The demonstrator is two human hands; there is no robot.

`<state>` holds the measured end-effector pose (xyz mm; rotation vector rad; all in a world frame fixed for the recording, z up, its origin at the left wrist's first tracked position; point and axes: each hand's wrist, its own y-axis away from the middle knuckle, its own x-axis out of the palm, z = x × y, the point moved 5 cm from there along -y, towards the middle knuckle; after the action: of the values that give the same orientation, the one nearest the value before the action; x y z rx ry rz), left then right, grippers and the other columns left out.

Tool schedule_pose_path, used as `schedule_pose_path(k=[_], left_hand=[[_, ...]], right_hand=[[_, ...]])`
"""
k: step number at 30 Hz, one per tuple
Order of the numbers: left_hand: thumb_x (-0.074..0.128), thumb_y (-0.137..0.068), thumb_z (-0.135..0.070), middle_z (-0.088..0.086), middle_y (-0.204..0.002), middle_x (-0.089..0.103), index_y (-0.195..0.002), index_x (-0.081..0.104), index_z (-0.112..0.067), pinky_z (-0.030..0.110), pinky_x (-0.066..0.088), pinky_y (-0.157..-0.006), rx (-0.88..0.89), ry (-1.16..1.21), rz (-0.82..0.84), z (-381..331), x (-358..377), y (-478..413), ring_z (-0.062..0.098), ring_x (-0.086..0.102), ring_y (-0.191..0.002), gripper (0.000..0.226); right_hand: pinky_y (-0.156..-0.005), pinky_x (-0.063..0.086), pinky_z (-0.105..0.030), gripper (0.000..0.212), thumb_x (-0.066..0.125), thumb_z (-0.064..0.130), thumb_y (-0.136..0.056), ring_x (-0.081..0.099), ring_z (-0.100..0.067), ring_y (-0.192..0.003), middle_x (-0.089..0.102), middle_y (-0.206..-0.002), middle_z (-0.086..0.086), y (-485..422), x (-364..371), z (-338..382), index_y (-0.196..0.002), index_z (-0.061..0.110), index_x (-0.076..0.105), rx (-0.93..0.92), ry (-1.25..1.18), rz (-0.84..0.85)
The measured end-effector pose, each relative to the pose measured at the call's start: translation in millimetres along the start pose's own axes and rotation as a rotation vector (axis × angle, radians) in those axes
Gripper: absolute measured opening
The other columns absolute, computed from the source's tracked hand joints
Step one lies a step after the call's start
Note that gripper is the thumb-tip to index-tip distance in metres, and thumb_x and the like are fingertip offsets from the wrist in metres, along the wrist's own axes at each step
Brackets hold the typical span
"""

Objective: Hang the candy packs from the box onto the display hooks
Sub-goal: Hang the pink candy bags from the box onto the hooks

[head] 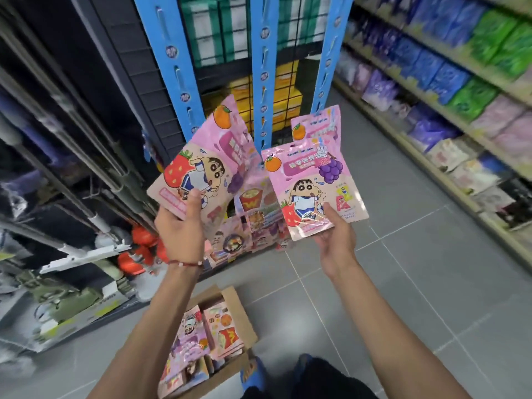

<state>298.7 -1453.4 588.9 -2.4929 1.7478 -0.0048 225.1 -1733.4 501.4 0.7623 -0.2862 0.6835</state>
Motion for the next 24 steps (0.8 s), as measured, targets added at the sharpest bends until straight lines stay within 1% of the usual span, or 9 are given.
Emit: schedule_pose_path(k=[2, 5, 8, 10, 12, 17, 19, 22, 24], left_hand=[[0.069, -0.095, -0.032, 0.003, -0.098, 0.075, -0.101, 0.072, -0.015, 0.050, 0.060, -0.085, 0.015, 0.016, 0.007, -9.2, 11.6, -3.8, 0.023, 0.073, -0.093, 0.018], [0.070, -0.091, -0.043, 0.003, -0.092, 0.075, -0.092, 0.072, -0.020, 0.055, 0.060, -0.082, 0.021, 0.017, 0.011, -17.5, 28.7, -4.9, 0.020, 0.071, -0.086, 0.023], [0.071, -0.087, -0.048, 0.001, -0.093, 0.076, -0.088, 0.072, -0.028, 0.058, 0.059, -0.085, 0.004, 0.052, -0.011, -23.9, 47.6, -5.3, 0.026, 0.073, -0.092, 0.021], [0.072, -0.088, -0.045, 0.002, -0.098, 0.077, -0.091, 0.073, -0.028, 0.058, 0.059, -0.087, -0.011, 0.086, -0.023, -28.9, 62.0, -4.8, 0.028, 0.074, -0.097, 0.017], [0.072, -0.088, -0.041, 0.002, -0.102, 0.077, -0.096, 0.073, -0.026, 0.056, 0.059, -0.089, -0.012, 0.132, -0.048, -34.1, 74.8, -3.4, 0.027, 0.074, -0.099, 0.017], [0.073, -0.082, -0.046, -0.004, -0.096, 0.078, -0.087, 0.074, -0.031, 0.055, 0.059, -0.090, -0.046, 0.212, -0.088, -35.0, 102.1, -2.5, 0.025, 0.074, -0.098, 0.015], [0.073, -0.088, -0.040, -0.002, -0.097, 0.078, -0.090, 0.074, -0.030, 0.054, 0.059, -0.089, -0.050, 0.219, -0.073, -35.1, 111.7, -0.6, 0.026, 0.074, -0.098, 0.010], [0.068, -0.097, -0.027, -0.004, -0.098, 0.078, -0.099, 0.072, -0.026, 0.047, 0.060, -0.088, -0.054, 0.225, -0.039, -34.3, 122.4, 0.5, 0.020, 0.075, -0.097, 0.004], [0.070, -0.094, -0.032, -0.003, -0.100, 0.078, -0.099, 0.072, -0.027, 0.049, 0.059, -0.090, -0.058, 0.204, -0.033, -32.5, 124.4, -1.0, 0.022, 0.075, -0.099, 0.007]], right_hand=[[-0.068, 0.061, -0.031, 0.046, 0.075, 0.013, -0.089, 0.075, -0.023, -0.102, 0.076, -0.119, -0.006, -8.9, 9.6, 15.2, -0.134, 0.018, 0.062, -0.010, -0.022, 0.018], [-0.080, 0.063, -0.040, 0.046, 0.073, 0.013, -0.090, 0.074, -0.027, -0.108, 0.075, -0.119, -0.008, -27.3, 24.1, 39.3, -0.134, 0.015, 0.061, -0.018, -0.057, 0.063], [-0.082, 0.063, -0.043, 0.049, 0.074, 0.013, -0.090, 0.073, -0.029, -0.109, 0.075, -0.120, -0.009, -48.7, 35.9, 61.5, -0.136, 0.014, 0.058, -0.012, -0.092, 0.092], [-0.080, 0.063, -0.043, 0.050, 0.074, 0.013, -0.090, 0.073, -0.028, -0.108, 0.075, -0.120, -0.010, -61.9, 44.4, 73.1, -0.136, 0.014, 0.057, 0.004, -0.095, 0.119], [-0.086, 0.061, -0.045, 0.047, 0.073, 0.015, -0.091, 0.073, -0.027, -0.107, 0.076, -0.118, -0.008, -74.9, 51.9, 84.4, -0.136, 0.015, 0.059, 0.016, -0.072, 0.148], [-0.095, 0.057, -0.053, 0.043, 0.071, 0.019, -0.093, 0.073, -0.028, -0.109, 0.075, -0.119, -0.008, -105.2, 61.1, 104.1, -0.135, 0.017, 0.060, 0.024, -0.065, 0.198], [-0.095, 0.056, -0.054, 0.043, 0.071, 0.020, -0.093, 0.071, -0.030, -0.111, 0.075, -0.119, -0.008, -112.8, 60.7, 106.5, -0.135, 0.017, 0.061, 0.030, -0.064, 0.192], [-0.095, 0.056, -0.055, 0.039, 0.070, 0.019, -0.094, 0.071, -0.029, -0.111, 0.075, -0.119, -0.008, -120.6, 63.8, 107.3, -0.131, 0.017, 0.062, 0.040, -0.046, 0.197], [-0.093, 0.057, -0.053, 0.034, 0.069, 0.017, -0.094, 0.073, -0.028, -0.106, 0.076, -0.116, -0.008, -123.8, 65.6, 105.2, -0.128, 0.017, 0.064, 0.057, -0.052, 0.191]])
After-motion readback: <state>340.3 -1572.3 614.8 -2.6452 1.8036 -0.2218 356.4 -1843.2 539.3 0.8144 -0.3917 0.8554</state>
